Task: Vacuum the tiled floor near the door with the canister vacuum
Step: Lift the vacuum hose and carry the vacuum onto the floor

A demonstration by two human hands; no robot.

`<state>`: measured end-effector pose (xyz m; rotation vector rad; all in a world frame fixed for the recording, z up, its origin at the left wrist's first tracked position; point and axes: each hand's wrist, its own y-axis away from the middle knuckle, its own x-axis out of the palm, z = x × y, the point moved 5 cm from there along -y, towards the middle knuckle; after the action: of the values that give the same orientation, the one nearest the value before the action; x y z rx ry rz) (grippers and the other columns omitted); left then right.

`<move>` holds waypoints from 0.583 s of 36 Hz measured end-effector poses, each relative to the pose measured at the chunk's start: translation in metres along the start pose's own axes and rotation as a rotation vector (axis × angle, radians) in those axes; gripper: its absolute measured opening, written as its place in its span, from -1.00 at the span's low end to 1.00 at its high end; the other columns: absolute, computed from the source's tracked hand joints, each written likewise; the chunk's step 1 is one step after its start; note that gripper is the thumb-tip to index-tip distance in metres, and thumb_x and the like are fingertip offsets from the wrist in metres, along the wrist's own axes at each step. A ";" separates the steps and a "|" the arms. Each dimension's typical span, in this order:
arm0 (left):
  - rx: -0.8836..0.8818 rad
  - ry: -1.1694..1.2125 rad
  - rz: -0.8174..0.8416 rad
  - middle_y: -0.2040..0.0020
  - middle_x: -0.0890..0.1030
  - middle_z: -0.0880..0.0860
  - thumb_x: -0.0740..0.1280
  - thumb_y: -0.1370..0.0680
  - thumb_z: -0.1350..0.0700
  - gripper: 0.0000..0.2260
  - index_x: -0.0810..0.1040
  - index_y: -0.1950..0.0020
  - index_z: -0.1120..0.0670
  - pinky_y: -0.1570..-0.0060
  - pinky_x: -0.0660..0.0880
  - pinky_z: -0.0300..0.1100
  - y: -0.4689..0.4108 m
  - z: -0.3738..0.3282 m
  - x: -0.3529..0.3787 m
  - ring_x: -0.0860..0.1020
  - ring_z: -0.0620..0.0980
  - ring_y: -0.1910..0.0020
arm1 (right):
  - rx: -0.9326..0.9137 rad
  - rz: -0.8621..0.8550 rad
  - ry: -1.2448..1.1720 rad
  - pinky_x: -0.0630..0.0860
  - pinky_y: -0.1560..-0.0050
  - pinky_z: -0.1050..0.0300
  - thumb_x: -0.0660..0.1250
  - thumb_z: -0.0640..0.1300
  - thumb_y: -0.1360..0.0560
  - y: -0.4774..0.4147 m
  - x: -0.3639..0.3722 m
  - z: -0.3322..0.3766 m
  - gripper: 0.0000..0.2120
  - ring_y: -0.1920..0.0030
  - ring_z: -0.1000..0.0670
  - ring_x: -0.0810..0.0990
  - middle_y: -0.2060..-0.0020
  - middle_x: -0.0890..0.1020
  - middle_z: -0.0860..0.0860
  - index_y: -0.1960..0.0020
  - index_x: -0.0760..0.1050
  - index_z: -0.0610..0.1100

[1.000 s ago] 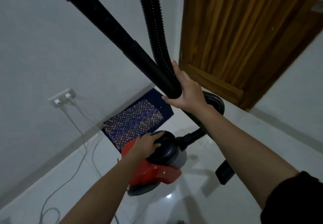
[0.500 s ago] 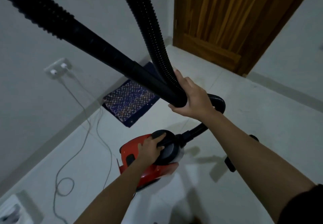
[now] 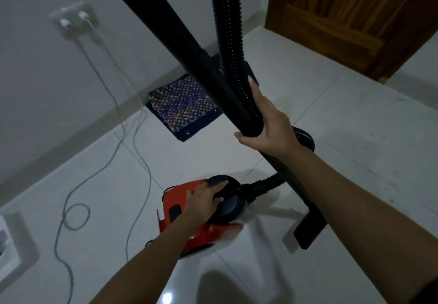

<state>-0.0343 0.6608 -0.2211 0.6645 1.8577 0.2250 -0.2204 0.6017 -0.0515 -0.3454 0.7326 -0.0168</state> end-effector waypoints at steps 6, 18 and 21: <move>0.016 0.092 -0.107 -0.39 0.40 0.05 0.20 -0.62 0.01 -0.55 0.21 -0.48 -0.25 -0.28 0.20 0.12 -0.041 0.039 0.051 0.31 0.08 -0.38 | -0.056 0.079 -0.033 0.54 -0.20 0.06 0.48 0.00 -0.34 0.000 0.063 -0.034 0.02 -0.17 0.03 0.55 -0.31 0.49 0.06 -0.53 -0.13 0.28; 0.154 0.081 -0.227 -0.33 0.50 0.08 0.23 -0.58 -0.03 -0.54 0.25 -0.46 -0.25 -0.28 0.33 0.21 -0.121 0.081 0.098 0.42 0.11 -0.32 | -0.243 0.004 -0.038 0.52 -0.25 -0.05 0.50 -0.01 -0.31 0.014 0.138 -0.073 0.01 -0.28 0.01 0.51 -0.40 0.44 0.08 -0.56 -0.06 0.17; 0.151 0.075 -0.230 -0.40 0.44 0.04 0.25 -0.58 -0.03 -0.53 0.24 -0.46 -0.28 -0.32 0.30 0.18 -0.130 0.094 0.111 0.37 0.09 -0.38 | -0.254 -0.028 -0.041 0.53 -0.24 0.02 0.52 -0.01 -0.31 0.015 0.143 -0.081 0.02 -0.24 0.03 0.52 -0.36 0.46 0.07 -0.56 -0.05 0.16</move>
<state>-0.0194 0.5994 -0.4058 0.5442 2.0194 -0.0415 -0.1690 0.5723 -0.2057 -0.5974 0.6903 0.0572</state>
